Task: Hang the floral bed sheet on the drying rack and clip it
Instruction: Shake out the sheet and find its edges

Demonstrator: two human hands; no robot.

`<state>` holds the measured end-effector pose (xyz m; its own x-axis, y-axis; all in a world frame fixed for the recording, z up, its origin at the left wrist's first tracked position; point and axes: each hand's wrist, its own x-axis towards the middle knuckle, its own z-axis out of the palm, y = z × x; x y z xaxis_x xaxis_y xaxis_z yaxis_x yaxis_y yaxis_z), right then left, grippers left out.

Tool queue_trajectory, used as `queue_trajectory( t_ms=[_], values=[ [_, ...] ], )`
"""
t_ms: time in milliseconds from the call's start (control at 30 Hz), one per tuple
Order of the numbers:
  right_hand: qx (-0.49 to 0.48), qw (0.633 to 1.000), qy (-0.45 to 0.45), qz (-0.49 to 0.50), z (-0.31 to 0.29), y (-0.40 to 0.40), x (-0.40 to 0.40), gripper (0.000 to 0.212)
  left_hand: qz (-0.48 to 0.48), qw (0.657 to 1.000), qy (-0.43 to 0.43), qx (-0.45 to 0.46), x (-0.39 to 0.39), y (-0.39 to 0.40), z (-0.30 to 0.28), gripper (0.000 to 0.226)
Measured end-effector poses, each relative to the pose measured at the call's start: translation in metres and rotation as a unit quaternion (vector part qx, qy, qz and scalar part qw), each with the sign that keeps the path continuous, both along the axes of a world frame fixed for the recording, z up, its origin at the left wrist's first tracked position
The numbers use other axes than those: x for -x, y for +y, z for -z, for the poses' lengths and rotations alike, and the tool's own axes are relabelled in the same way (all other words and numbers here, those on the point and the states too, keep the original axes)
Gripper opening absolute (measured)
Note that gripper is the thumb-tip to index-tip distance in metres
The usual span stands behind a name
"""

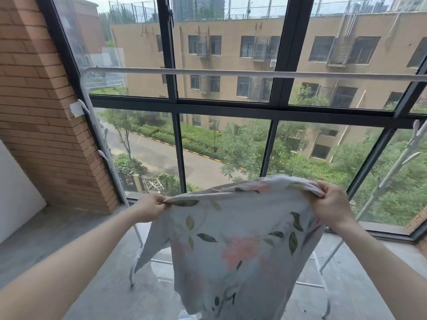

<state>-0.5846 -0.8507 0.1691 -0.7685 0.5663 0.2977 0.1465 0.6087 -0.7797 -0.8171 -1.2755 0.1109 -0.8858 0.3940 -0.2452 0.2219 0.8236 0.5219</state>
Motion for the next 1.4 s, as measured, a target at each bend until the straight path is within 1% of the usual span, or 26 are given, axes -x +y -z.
queue_trajectory(
  t_ms=[67, 100, 133, 167, 233, 267, 300, 333, 400, 433, 533, 600, 633, 733, 800, 900, 933, 1000, 1067, 1133, 1167, 1233, 1267, 1300, 1367, 1400],
  values=[
    [-0.025, 0.994, -0.103, 0.012, 0.012, -0.003, 0.001, 0.016, -0.030, 0.996, 0.038, -0.072, -0.002, 0.008, -0.024, 0.022],
    [-0.043, 0.987, -0.156, 0.009, 0.017, -0.010, 0.004, 0.018, -0.019, 0.992, 0.067, -0.100, -0.005, 0.018, -0.038, 0.024],
    [-0.062, 0.979, -0.191, -0.013, 0.022, -0.019, 0.009, 0.030, 0.007, 0.988, 0.095, -0.124, -0.012, 0.032, -0.052, 0.025],
    [-0.083, 0.974, -0.204, -0.055, 0.024, -0.032, 0.019, 0.051, 0.036, 0.981, 0.114, -0.150, -0.020, 0.047, -0.065, 0.025],
    [-0.083, 0.965, -0.182, -0.172, 0.016, -0.073, 0.040, 0.094, 0.081, 0.971, 0.123, -0.188, -0.043, 0.076, -0.097, 0.034],
    [-0.079, 0.958, -0.165, -0.221, 0.010, -0.097, 0.049, 0.104, 0.104, 0.966, 0.124, -0.204, -0.054, 0.090, -0.112, 0.041],
    [-0.065, 0.953, -0.151, -0.253, 0.006, -0.118, 0.058, 0.101, 0.129, 0.960, 0.120, -0.217, -0.063, 0.102, -0.124, 0.043],
    [-0.038, 0.951, -0.140, -0.275, 0.005, -0.131, 0.068, 0.085, 0.156, 0.954, 0.114, -0.229, -0.069, 0.110, -0.133, 0.039],
    [0.030, 0.948, -0.128, -0.291, 0.007, -0.137, 0.080, 0.037, 0.189, 0.951, 0.115, -0.214, -0.070, 0.111, -0.138, 0.039],
    [0.050, 0.947, -0.121, -0.292, 0.010, -0.135, 0.082, 0.020, 0.188, 0.959, 0.107, -0.185, -0.066, 0.104, -0.134, 0.042],
    [0.076, 0.957, -0.086, -0.265, 0.017, -0.121, 0.079, 0.023, 0.194, 0.974, 0.120, -0.006, -0.052, 0.070, -0.104, 0.042],
    [0.079, 0.965, -0.051, -0.246, 0.014, -0.117, 0.073, 0.026, 0.173, 0.974, 0.079, 0.119, -0.046, 0.045, -0.069, 0.030],
    [0.072, 0.967, -0.037, -0.240, 0.010, -0.118, 0.072, 0.027, 0.140, 0.981, 0.041, 0.128, -0.041, 0.032, -0.048, 0.025],
    [0.052, 0.973, 0.008, -0.224, 0.004, -0.116, 0.071, 0.021, 0.033, 0.998, -0.016, 0.060, -0.027, -0.001, -0.005, 0.023],
    [0.034, 0.979, 0.023, -0.199, 0.004, -0.107, 0.071, 0.020, -0.035, 0.999, 0.013, 0.011, -0.014, -0.014, -0.004, 0.030],
    [-0.039, 0.983, -0.042, -0.176, 0.018, -0.080, 0.071, 0.022, -0.139, 0.982, 0.060, -0.116, 0.002, -0.025, -0.035, 0.031],
    [-0.056, 0.980, -0.077, -0.174, 0.023, -0.074, 0.068, 0.029, -0.150, 0.974, 0.085, -0.150, 0.005, -0.025, -0.051, 0.027],
    [-0.074, 0.973, -0.145, -0.163, 0.035, -0.060, 0.065, 0.044, -0.115, 0.971, 0.124, -0.172, 0.004, -0.019, -0.079, 0.024],
    [-0.070, 0.972, -0.178, -0.138, 0.028, -0.052, 0.066, 0.045, -0.062, 0.976, 0.176, -0.111, 0.000, -0.013, -0.097, 0.023],
    [-0.054, 0.988, -0.110, -0.095, 0.001, -0.052, 0.071, 0.049, -0.019, 0.979, 0.200, -0.038, -0.003, -0.013, -0.108, 0.015],
    [-0.027, 0.997, -0.034, -0.067, -0.019, -0.056, 0.074, 0.053, 0.000, 0.983, 0.180, -0.041, -0.004, -0.015, -0.115, 0.015],
    [0.042, 0.991, 0.113, -0.056, -0.058, -0.067, 0.080, 0.056, 0.019, 0.985, 0.141, -0.100, -0.008, -0.014, -0.129, 0.027],
    [0.046, 0.987, 0.134, -0.077, -0.072, -0.073, 0.086, 0.056, 0.017, 0.980, 0.136, -0.145, -0.009, -0.010, -0.138, 0.028],
    [0.020, 0.990, 0.093, -0.107, -0.079, -0.079, 0.092, 0.054, 0.011, 0.972, 0.134, -0.191, -0.009, -0.005, -0.146, 0.027],
    [-0.075, 0.984, -0.086, -0.136, -0.075, -0.077, 0.095, 0.052, 0.025, 0.964, 0.128, -0.233, -0.008, 0.005, -0.158, 0.020],
    [-0.087, 0.983, -0.111, -0.117, -0.075, -0.071, 0.098, 0.055, 0.032, 0.964, 0.123, -0.233, -0.007, 0.008, -0.160, 0.026]
  ],
)
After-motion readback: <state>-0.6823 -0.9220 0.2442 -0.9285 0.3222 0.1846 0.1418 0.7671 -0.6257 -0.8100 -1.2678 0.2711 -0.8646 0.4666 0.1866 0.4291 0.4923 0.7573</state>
